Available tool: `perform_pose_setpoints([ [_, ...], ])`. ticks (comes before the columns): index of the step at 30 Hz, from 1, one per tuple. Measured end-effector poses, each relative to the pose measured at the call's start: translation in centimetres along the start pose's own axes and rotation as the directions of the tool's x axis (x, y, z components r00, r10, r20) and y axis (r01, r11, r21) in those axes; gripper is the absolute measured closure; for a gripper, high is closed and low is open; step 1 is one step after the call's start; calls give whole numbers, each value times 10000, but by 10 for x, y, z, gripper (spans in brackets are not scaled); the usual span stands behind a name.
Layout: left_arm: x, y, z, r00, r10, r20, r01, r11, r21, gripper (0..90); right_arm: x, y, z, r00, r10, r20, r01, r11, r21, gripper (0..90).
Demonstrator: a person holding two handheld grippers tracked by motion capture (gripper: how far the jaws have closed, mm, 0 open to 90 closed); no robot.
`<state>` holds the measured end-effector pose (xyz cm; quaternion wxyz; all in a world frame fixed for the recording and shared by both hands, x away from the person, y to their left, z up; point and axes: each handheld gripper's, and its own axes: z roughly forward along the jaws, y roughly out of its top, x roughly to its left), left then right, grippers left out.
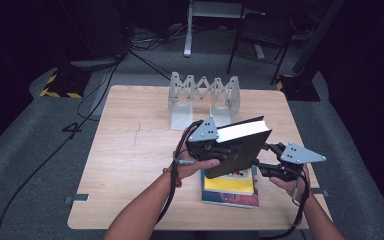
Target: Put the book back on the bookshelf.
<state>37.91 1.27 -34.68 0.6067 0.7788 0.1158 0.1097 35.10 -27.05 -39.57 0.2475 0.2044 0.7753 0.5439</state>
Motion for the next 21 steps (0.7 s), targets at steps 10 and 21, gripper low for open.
perform_pose_setpoints([
  [10,-5,2,0,9996,-49,-277,45,9999,-139,490,0,0,0,10000,53,0,-53,10000,29,405],
  [21,-12,10,0,9944,-4,-1052,-4,10000,-79,510,-14,-9,-19,9981,427,435,-437,9988,227,368],
])
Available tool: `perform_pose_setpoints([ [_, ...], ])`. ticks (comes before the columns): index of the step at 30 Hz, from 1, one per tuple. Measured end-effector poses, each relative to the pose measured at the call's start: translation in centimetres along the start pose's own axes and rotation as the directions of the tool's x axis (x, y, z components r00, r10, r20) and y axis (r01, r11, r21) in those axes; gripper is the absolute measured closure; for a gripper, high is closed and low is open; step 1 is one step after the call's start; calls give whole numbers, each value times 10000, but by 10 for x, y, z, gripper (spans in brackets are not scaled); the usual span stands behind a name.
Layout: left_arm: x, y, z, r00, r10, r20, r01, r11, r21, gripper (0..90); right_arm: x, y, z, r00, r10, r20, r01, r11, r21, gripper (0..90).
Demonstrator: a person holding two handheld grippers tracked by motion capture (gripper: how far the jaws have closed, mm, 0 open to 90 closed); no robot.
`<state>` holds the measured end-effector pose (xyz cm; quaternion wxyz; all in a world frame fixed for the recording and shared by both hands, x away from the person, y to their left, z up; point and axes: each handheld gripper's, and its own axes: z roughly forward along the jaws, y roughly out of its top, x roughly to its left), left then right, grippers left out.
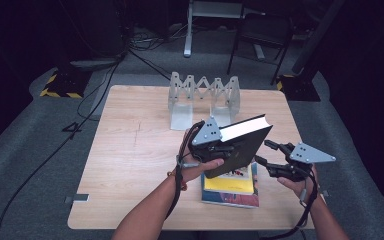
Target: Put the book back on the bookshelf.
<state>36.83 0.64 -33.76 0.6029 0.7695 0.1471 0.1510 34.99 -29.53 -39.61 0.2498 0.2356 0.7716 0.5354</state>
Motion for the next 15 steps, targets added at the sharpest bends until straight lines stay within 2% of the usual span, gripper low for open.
perform_pose_setpoints([
  [7,2,5,-3,9993,-9,-378,12,10000,92,514,-11,-8,-10,9992,230,314,-239,9993,281,362],
  [9,3,7,-5,9986,85,-529,-77,9999,153,515,-14,-11,-13,9984,346,445,-369,9980,506,353],
  [12,5,8,-10,9968,73,-794,-56,9998,212,516,-17,-17,-16,9974,271,661,-324,9963,798,331],
  [15,10,8,-16,9941,-95,-1079,120,9997,223,517,-20,-22,-20,9957,344,855,-427,9944,966,317],
])
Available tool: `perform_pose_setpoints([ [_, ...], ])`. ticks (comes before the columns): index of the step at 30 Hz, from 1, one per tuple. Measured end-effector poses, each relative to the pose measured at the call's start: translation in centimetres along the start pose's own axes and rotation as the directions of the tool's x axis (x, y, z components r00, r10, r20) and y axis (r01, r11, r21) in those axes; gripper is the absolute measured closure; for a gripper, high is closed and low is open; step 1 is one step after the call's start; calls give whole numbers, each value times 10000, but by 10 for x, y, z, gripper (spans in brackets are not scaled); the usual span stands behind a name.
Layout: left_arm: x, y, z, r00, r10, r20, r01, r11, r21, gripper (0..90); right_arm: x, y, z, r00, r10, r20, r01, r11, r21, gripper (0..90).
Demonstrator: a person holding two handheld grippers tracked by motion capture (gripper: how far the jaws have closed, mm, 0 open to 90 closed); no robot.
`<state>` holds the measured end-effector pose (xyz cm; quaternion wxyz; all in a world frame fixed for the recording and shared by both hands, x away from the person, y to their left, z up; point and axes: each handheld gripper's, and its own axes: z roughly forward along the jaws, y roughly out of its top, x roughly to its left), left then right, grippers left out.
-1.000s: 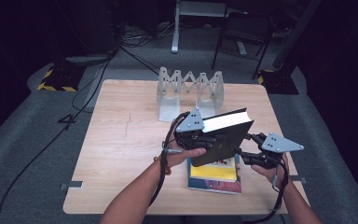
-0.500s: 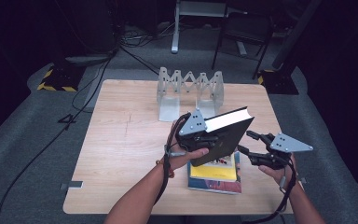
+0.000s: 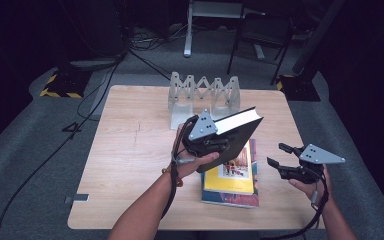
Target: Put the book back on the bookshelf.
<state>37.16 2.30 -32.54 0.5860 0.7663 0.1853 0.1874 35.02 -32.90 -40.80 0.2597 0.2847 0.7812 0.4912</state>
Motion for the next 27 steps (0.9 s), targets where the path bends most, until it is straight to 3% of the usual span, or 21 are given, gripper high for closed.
perform_pose_setpoints([
  [7,11,1,-17,9981,-65,-608,68,10000,36,519,-8,-11,-4,9991,343,269,-351,9989,305,318],
  [16,31,0,-43,9890,-321,-1447,316,9995,-53,519,-8,-15,0,9986,492,214,-502,9974,508,323],
  [21,47,-4,-59,9726,-475,-2275,489,9988,9,520,-7,-16,4,9990,437,83,-441,9971,612,323],
  [27,69,-12,-68,9424,-624,-3286,748,9969,253,520,-7,-19,9,9994,333,115,-342,9957,859,328],
])
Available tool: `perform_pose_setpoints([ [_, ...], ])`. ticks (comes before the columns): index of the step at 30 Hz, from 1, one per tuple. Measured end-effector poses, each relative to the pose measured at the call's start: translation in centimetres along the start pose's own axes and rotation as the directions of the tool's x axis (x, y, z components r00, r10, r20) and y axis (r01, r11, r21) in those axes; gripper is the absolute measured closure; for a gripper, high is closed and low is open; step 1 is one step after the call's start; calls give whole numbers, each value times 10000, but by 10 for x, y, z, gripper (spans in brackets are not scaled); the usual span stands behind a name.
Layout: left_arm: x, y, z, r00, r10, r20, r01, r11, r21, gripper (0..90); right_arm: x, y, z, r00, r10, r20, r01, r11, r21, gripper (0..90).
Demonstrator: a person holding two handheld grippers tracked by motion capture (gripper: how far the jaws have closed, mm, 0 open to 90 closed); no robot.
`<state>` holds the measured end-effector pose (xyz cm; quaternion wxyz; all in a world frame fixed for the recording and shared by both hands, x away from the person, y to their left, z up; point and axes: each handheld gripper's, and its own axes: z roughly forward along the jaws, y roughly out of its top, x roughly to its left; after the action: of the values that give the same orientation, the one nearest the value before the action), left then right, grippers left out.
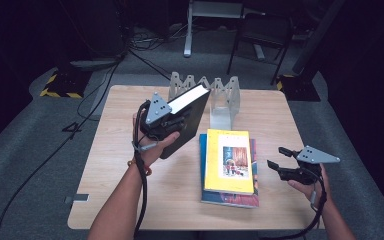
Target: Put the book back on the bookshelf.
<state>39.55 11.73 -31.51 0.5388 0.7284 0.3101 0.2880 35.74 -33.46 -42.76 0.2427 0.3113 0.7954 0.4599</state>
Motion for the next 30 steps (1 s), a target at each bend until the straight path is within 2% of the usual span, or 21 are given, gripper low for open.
perform_pose_setpoints([
  [3,9,-3,4,9995,-61,-300,68,9997,230,520,0,-1,1,10000,19,-39,-18,10000,18,330],
  [7,21,-8,14,9971,-371,-660,400,9983,432,521,0,-1,2,10000,53,-57,-52,9999,95,331],
  [12,28,-11,23,9951,-539,-827,586,9967,554,521,0,-2,2,10000,-21,-75,22,9999,171,332],
  [16,38,-9,38,9929,-613,-1017,697,9943,806,521,-1,-4,3,9999,64,-89,-63,9998,175,333],
  [21,45,-8,55,9883,-825,-1285,942,9917,879,521,-2,-4,4,9999,38,-105,-36,9998,190,334],
  [24,47,-8,64,9865,-738,-1465,882,9916,944,520,-3,-4,4,9999,65,-134,-63,9998,170,334],
  [27,49,-7,73,9826,-657,-1739,857,9902,1100,521,-3,-4,3,9999,67,-137,-65,9999,125,335],
  [30,52,-9,80,9777,-846,-1923,1070,9882,1093,521,-3,-5,2,9999,45,-134,-44,9999,99,337],
])
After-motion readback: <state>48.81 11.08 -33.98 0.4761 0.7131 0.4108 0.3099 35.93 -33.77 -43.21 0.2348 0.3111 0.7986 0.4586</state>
